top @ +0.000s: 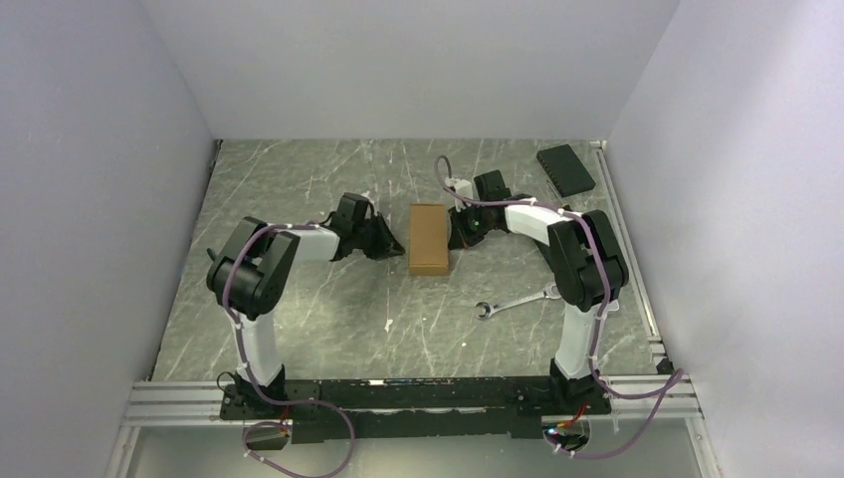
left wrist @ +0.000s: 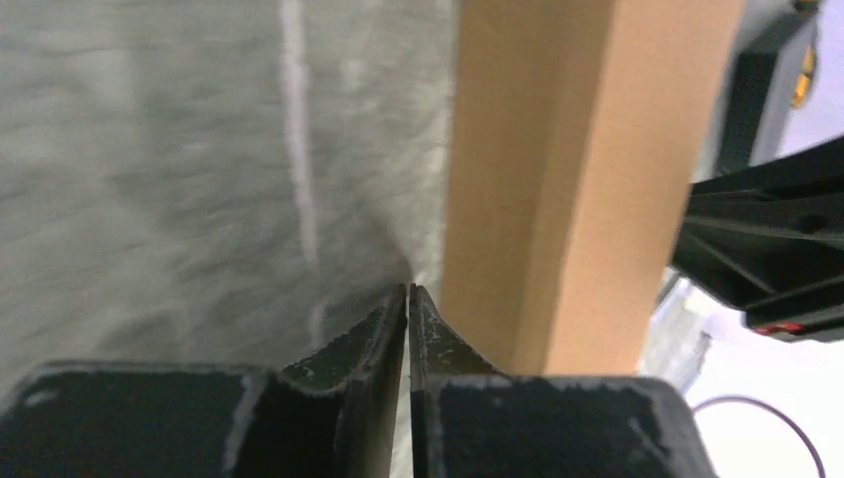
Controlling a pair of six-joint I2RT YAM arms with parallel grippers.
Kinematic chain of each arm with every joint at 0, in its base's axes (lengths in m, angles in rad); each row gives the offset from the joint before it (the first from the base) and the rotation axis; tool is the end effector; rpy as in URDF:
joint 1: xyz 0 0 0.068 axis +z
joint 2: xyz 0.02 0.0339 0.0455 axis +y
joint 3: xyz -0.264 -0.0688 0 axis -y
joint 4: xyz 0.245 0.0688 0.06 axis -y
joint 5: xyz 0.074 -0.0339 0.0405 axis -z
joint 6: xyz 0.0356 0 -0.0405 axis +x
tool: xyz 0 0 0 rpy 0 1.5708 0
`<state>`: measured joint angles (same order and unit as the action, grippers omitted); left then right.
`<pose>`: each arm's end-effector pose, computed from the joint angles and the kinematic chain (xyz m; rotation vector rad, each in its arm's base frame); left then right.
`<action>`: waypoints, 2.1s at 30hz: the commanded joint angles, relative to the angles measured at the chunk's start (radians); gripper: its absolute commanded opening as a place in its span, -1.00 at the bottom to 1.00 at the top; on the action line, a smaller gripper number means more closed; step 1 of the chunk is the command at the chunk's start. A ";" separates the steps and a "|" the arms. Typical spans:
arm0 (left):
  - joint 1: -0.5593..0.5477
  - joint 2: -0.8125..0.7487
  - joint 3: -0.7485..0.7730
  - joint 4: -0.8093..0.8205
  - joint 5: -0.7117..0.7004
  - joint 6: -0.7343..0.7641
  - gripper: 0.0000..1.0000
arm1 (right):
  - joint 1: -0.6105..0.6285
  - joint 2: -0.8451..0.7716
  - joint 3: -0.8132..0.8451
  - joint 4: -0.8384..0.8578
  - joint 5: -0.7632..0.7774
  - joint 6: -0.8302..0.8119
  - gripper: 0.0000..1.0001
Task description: Fold the paper box
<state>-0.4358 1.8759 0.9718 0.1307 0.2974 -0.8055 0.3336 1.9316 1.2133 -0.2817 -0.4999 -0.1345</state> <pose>0.3358 -0.1679 0.1344 -0.3049 2.4900 -0.9185 0.3667 0.1451 0.1559 -0.7724 2.4211 0.7176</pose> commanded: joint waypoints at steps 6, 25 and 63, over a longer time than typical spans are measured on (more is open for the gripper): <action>-0.079 0.002 -0.079 0.089 0.115 -0.046 -0.71 | -0.016 -0.031 0.032 -0.072 -0.022 0.002 -0.93; -0.144 -0.003 -0.079 0.091 0.112 -0.067 -0.68 | 0.061 -0.039 -0.066 -0.091 -0.029 0.000 -0.95; 0.179 -0.467 -0.066 -0.230 -0.003 0.079 -0.11 | -0.251 -0.344 0.071 -0.253 -0.016 -0.210 -0.43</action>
<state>-0.2962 1.7061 0.9012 0.0013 0.3992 -0.7979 0.1551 1.8694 1.3441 -0.5030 -0.5056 -0.2039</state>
